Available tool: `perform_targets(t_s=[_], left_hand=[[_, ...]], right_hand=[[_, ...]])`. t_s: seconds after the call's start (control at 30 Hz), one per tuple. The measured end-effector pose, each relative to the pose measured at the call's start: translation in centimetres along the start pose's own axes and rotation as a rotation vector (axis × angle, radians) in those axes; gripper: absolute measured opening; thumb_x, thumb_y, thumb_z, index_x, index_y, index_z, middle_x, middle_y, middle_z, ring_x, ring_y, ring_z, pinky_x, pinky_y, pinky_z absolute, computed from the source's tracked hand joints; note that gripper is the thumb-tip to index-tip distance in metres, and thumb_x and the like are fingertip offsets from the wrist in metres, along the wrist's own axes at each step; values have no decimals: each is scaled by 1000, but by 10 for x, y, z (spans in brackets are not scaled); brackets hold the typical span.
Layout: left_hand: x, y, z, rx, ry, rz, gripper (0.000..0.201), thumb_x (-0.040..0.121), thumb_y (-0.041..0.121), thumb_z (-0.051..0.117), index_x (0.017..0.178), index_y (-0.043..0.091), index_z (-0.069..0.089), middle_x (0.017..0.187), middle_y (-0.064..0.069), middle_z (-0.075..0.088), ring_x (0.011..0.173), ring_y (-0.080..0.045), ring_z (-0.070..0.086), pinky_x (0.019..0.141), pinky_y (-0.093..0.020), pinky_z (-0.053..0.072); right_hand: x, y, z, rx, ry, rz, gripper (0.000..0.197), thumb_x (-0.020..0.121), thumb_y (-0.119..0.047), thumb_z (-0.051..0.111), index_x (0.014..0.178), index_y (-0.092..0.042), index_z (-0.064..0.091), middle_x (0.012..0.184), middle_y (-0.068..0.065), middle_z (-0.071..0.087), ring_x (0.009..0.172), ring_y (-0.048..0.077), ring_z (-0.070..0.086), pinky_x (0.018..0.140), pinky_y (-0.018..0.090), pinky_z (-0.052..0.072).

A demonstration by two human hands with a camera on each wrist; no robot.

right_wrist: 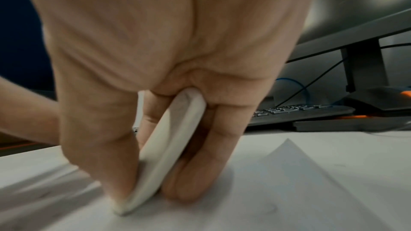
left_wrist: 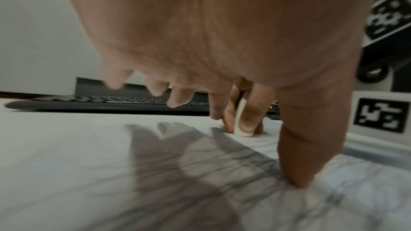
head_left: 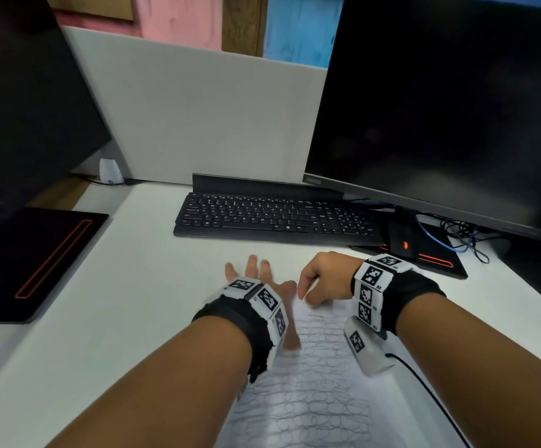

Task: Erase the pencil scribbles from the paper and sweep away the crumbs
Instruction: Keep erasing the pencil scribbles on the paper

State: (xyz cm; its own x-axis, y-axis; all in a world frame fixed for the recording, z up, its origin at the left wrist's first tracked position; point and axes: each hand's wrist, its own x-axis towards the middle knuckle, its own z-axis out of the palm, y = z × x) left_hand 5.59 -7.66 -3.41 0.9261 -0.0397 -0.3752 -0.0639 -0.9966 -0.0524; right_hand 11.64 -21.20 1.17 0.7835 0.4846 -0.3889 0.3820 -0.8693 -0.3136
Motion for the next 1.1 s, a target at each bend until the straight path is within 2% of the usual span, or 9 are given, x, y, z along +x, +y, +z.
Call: perform_targets(t_s=[0.07,0.13,0.2,0.3,0.4,0.5,0.8,0.93,1.1], left_hand=[[4,11,0,-26,-19,28,97,69,65,68,148,32,23,159,-17,6,147,-41,-4,114,-65,9],[5,17,-2,-82,-68,31,91,59,69,70,135,28,40,139,-17,34,133,-41,29,106,-59,34],[6,19,-4,-71,-58,50,91,52,76,68,125,25,47,117,-9,45,115,-33,42,97,-52,43],[4,16,-7,-38,-33,28,91,53,79,69,126,28,47,112,-4,39,116,-28,37,98,-49,42],[0,17,-12,-49,-35,16,88,57,76,72,129,32,46,106,-3,30,113,-25,34,96,-46,44],[-5,14,-15,-98,-49,24,91,58,72,76,134,34,43,107,-2,27,116,-26,32,96,-46,46],[-5,12,-16,-66,-74,57,97,59,75,73,142,42,36,104,-1,24,117,-27,31,96,-47,44],[-4,11,-16,-87,-66,53,91,57,76,74,136,42,42,102,-1,25,103,-23,26,94,-44,44],[-4,11,-16,-96,-78,57,95,59,74,74,142,44,37,106,-1,24,121,-28,29,97,-47,44]], right_hand=[[-1,-1,1,2,7,5,14,79,-14,74,87,-26,76,73,-16,67,64,-5,55,56,12,40],[-1,-1,1,2,13,12,14,79,-13,75,90,-22,77,68,-17,65,60,-6,55,52,9,40],[1,2,1,8,36,35,16,77,-14,77,93,-19,78,73,-14,67,63,-4,57,52,10,42],[3,3,2,45,39,61,14,75,-14,78,89,-18,78,83,-7,74,71,3,62,57,15,46],[1,5,5,49,-12,29,12,74,-15,77,84,-22,77,67,-15,68,57,-6,57,48,8,40],[2,10,1,65,20,15,10,74,-16,77,81,-23,77,73,-13,70,62,-5,58,45,3,36],[0,11,-2,20,6,10,8,75,-17,76,80,-24,76,85,-8,75,75,4,64,57,12,42],[-1,7,2,31,-85,-13,9,75,-17,77,84,-19,77,74,-8,71,63,0,60,47,5,39],[0,13,1,34,-3,4,9,74,-18,75,79,-26,75,86,-6,75,74,4,63,60,15,43]])
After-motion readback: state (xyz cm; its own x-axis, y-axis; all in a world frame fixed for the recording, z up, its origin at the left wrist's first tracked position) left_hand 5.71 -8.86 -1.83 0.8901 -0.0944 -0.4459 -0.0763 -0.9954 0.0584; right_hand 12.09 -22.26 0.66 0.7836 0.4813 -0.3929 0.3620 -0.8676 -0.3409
